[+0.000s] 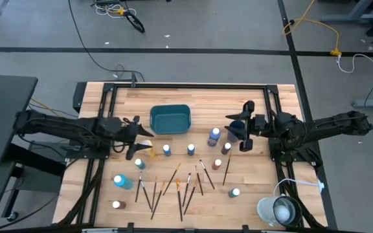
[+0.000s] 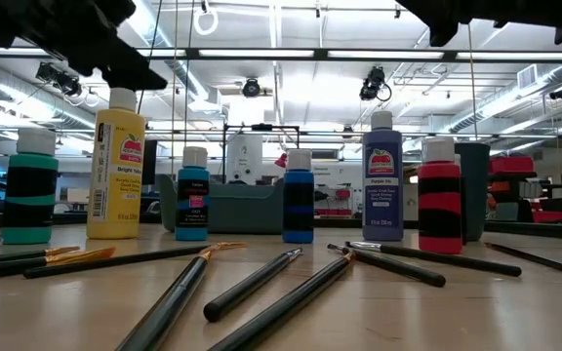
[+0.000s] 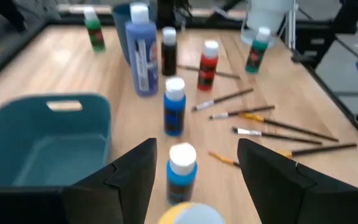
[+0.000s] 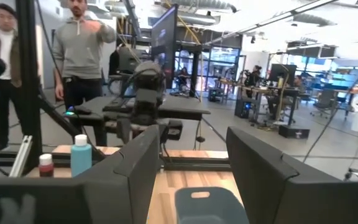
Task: Pick & Place Paint Supplies
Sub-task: Put the yellow paint bottle into the blue bin
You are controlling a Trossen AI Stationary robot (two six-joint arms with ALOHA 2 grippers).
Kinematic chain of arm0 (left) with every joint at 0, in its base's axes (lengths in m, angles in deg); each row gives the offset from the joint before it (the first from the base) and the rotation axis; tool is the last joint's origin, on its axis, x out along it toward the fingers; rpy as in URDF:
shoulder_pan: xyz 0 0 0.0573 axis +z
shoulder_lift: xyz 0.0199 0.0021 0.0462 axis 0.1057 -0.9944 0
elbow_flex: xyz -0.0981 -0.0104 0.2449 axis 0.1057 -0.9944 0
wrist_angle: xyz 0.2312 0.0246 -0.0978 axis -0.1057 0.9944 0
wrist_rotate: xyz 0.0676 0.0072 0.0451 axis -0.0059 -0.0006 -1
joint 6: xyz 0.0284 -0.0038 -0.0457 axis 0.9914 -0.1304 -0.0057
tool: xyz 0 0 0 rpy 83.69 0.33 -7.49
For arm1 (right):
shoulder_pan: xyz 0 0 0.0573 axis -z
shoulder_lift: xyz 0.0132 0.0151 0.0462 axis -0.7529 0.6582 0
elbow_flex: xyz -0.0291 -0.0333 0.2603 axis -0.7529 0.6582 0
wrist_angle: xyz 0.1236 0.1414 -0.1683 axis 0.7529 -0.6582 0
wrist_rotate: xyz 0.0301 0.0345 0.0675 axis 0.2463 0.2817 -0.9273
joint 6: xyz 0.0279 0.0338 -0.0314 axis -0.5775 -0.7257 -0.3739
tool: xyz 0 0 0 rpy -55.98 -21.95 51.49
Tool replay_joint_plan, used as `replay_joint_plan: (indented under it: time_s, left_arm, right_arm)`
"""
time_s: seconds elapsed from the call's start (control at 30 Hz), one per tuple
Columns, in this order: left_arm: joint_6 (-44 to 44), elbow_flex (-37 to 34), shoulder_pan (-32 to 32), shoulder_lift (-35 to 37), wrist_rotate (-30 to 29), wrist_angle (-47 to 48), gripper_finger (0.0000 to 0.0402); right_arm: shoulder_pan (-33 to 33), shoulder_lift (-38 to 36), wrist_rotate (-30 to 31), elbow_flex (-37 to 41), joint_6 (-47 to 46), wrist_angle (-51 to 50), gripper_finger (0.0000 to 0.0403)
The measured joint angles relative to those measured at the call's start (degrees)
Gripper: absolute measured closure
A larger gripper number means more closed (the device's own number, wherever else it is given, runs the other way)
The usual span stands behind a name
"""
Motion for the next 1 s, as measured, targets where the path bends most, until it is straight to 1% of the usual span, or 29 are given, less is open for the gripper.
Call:
replay_joint_plan:
  time_s: [0.17,0.4,0.47,0.6,0.77,0.97,1.0]
  left_arm:
    - [-0.36,0.0,-0.01,-2.68,0.39,1.48,0.0168]
    - [0.79,0.0,-0.01,-2.32,-0.34,2.87,0.0168]
    - [0.79,0.0,-0.01,-2.33,-1.0,4.55,0.0169]
    - [0.59,-0.47,-0.01,-2.35,-1.94,5.33,0.0178]
    - [0.74,-1.56,-0.01,-2.09,-1.96,4.46,0.0208]
    - [0.56,-2.36,0.0,-2.09,-1.58,2.65,0.0274]
    - [0.23,-2.36,0.02,-2.11,-1.6,2.52,0.0279]
  right_arm:
    - [0.0,0.0,0.23,0.0,0.17,0.01,0.0211]
    - [0.0,0.0,0.23,0.0,0.17,-0.07,0.0211]
    - [0.0,0.0,0.23,0.0,0.18,-0.05,0.0211]
    - [0.0,0.0,0.23,0.0,0.2,-0.02,0.0211]
    - [0.0,0.0,0.23,0.0,0.15,-0.03,0.0211]
    - [0.0,0.0,0.23,0.0,0.05,-0.03,0.0211]
    - [0.0,0.0,0.23,0.0,0.02,-0.03,0.0211]
